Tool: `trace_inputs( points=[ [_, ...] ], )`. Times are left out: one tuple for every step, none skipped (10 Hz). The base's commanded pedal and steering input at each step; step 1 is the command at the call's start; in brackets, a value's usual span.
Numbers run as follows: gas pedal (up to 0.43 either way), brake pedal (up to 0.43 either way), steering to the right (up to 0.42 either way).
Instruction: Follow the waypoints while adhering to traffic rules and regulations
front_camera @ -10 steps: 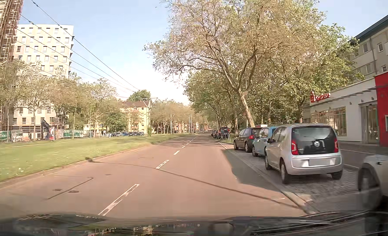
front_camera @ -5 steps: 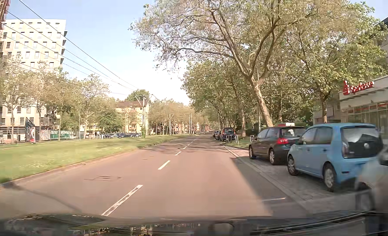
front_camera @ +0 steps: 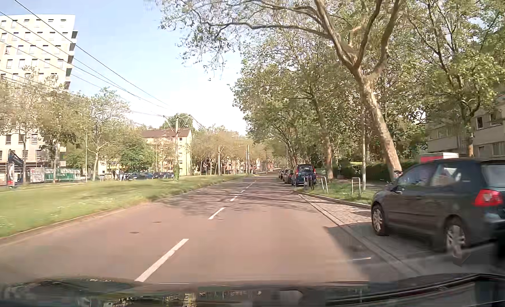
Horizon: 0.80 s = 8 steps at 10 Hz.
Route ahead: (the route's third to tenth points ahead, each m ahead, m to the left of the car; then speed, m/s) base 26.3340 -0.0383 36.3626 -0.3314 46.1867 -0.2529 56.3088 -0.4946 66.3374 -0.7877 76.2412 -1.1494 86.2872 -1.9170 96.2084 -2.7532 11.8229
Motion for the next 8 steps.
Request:
trace_inputs(
  points=[
    [0.118,0.000,0.000],
    [0.118,0.000,0.000],
    [0.118,0.000,0.000],
    [0.130,0.000,0.001],
    [0.130,0.000,0.002],
    [0.130,0.000,0.004],
    [0.130,0.000,0.005],
    [0.130,0.000,0.005]
  ],
)
